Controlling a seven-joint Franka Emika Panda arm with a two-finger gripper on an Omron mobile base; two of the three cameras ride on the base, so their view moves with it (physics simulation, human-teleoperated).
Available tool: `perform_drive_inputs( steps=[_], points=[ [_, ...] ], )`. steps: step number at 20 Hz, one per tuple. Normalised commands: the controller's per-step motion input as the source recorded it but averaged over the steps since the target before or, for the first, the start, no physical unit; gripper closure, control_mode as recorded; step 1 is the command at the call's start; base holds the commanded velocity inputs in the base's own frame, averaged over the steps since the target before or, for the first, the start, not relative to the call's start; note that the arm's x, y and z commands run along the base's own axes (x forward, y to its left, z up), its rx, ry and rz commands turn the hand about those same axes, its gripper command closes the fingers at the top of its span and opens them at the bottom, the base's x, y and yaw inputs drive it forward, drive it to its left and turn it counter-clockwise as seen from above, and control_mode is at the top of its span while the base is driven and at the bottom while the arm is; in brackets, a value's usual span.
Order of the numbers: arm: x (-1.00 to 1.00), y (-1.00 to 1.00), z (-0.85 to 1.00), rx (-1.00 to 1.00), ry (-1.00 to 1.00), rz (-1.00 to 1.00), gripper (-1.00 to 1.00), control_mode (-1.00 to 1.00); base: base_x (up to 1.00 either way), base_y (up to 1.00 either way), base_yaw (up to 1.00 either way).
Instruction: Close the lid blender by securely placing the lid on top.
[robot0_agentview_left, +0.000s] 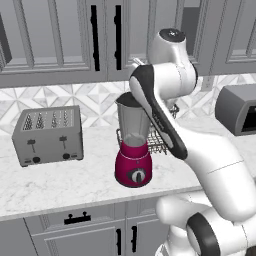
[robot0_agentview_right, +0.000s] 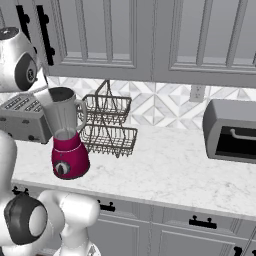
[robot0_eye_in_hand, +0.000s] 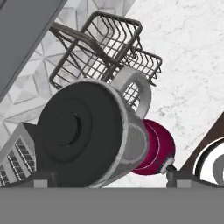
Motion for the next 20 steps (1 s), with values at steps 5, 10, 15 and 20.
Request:
perform_drive_inputs(
  steps=[5,10,15,20],
  points=[
    [-0.13,-0.59,0.00,0.03,-0.17,0.04,-1.00,-1.00,0.00,0.00,0.00],
    [0.00,-0.75,-0.01,0.00,-0.05,0.00,-1.00,-1.00,0.00,0.00,0.00],
    [0.08,-0.62,-0.17,-0.01,0.00,0.00,-1.00,-1.00,0.00,0.00,0.00],
    [0.00,-0.47,-0.18,-0.02,0.00,0.00,-1.00,-1.00,0.00,0.00,0.00]
  ],
)
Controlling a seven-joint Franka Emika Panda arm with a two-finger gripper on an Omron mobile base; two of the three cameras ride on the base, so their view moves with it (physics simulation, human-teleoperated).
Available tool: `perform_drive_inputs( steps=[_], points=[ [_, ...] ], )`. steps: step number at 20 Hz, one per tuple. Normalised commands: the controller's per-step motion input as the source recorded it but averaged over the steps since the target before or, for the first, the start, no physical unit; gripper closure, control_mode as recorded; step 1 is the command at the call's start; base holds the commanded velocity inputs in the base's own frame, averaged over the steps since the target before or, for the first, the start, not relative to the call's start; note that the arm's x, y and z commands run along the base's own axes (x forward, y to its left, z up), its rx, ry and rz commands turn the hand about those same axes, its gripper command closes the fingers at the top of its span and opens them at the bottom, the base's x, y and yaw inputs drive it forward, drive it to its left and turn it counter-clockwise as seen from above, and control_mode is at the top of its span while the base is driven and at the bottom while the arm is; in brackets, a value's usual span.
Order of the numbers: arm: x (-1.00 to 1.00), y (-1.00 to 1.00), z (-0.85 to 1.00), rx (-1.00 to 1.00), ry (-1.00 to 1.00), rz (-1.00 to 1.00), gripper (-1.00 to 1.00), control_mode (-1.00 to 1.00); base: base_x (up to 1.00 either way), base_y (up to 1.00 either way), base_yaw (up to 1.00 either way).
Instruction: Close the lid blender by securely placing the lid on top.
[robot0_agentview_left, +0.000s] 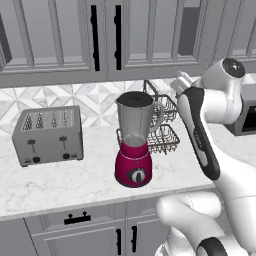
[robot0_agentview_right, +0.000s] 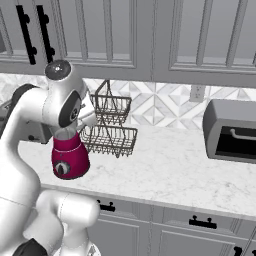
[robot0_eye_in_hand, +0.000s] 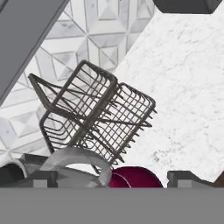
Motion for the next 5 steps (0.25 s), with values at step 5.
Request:
perform_drive_inputs(
  steps=[5],
  points=[
    [0.00,-0.44,-0.14,-0.01,0.00,0.00,-1.00,-1.00,0.00,0.00,0.00]
  ],
)
